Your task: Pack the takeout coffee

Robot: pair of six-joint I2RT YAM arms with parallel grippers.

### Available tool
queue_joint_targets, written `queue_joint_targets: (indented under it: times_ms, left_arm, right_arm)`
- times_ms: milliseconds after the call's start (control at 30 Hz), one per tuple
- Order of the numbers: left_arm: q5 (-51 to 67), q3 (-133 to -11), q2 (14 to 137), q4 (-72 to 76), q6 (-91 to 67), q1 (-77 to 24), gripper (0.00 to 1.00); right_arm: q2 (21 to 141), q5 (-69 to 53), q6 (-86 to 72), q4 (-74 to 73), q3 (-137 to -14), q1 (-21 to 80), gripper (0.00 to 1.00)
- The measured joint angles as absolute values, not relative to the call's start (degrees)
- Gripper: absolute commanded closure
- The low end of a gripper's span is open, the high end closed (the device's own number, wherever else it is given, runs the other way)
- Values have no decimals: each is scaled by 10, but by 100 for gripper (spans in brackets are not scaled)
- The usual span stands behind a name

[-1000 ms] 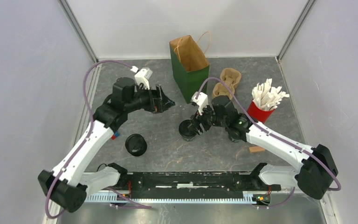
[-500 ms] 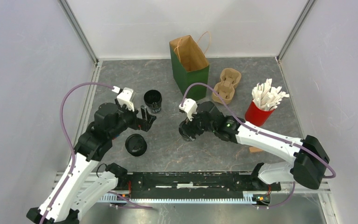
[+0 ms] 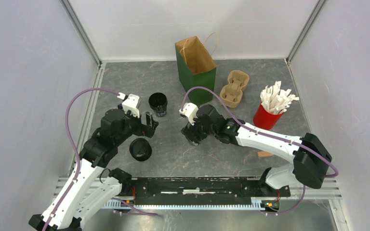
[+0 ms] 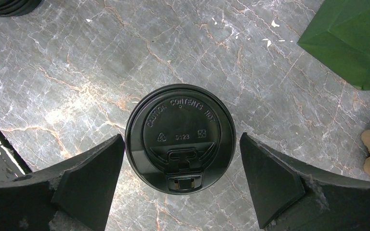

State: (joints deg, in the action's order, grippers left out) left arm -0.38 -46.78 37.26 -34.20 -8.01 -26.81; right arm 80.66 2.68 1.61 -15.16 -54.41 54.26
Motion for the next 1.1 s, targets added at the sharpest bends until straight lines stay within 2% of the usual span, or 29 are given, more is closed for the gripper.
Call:
queue_joint_targets:
  times_ms: [333,733,1100]
  left_arm:
    - [-14,-468,374,-342,-80,-268,0]
    - [-15,-467,373,-342,-80,-268,0]
    - [-16,-467,373,-342,-80,-268,0]
  right_arm:
    - [823,29,18,-147,-544,543,7]
    - [824,26,19,-142,-544,543,22]
    - [823,26,20,-143,-543,540,24]
